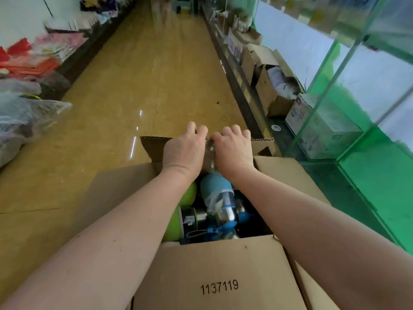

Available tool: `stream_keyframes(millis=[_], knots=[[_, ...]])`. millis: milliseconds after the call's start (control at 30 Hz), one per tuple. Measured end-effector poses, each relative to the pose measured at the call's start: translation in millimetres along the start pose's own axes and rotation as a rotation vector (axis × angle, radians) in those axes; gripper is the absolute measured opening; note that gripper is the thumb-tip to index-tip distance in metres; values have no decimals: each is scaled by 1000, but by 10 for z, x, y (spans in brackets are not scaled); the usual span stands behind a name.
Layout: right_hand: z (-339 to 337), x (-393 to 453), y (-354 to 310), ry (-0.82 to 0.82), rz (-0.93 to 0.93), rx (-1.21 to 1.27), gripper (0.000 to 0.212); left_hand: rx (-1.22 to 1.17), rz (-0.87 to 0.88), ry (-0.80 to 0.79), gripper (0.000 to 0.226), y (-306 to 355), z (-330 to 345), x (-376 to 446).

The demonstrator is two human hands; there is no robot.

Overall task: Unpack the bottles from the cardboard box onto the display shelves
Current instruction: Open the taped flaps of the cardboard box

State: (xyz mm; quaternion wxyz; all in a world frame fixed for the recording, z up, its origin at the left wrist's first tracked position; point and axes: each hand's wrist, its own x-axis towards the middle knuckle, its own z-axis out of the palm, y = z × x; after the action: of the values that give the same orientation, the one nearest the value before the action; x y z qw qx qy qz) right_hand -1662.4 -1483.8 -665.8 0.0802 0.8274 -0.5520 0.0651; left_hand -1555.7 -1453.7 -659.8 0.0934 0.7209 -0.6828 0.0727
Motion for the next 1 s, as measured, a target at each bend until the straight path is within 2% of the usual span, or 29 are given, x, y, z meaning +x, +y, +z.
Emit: stream_keyframes(millis=[100, 233, 333, 467, 667, 900, 1000], knots=[[37, 202, -4, 64, 76, 44, 37, -16, 30, 58, 29, -54, 68, 239], [213, 258, 9, 161, 222, 221, 54, -42, 60, 66, 56, -162, 305, 437], [416, 275, 14, 28, 226, 399, 58, -38, 28, -46, 65, -193, 490, 507], [651, 412, -7, -225, 159, 419, 63, -10, 39, -213, 57, -208, 686, 570], [754, 602, -94, -346, 176, 396, 57, -79, -35, -477, 56, -292, 885, 677], [876, 623, -92, -503, 213, 364, 63, -168, -103, -605, 64, -362, 973, 645], [846, 651, -100, -499, 214, 366, 63, -188, -121, -584, 60, -361, 906, 637]])
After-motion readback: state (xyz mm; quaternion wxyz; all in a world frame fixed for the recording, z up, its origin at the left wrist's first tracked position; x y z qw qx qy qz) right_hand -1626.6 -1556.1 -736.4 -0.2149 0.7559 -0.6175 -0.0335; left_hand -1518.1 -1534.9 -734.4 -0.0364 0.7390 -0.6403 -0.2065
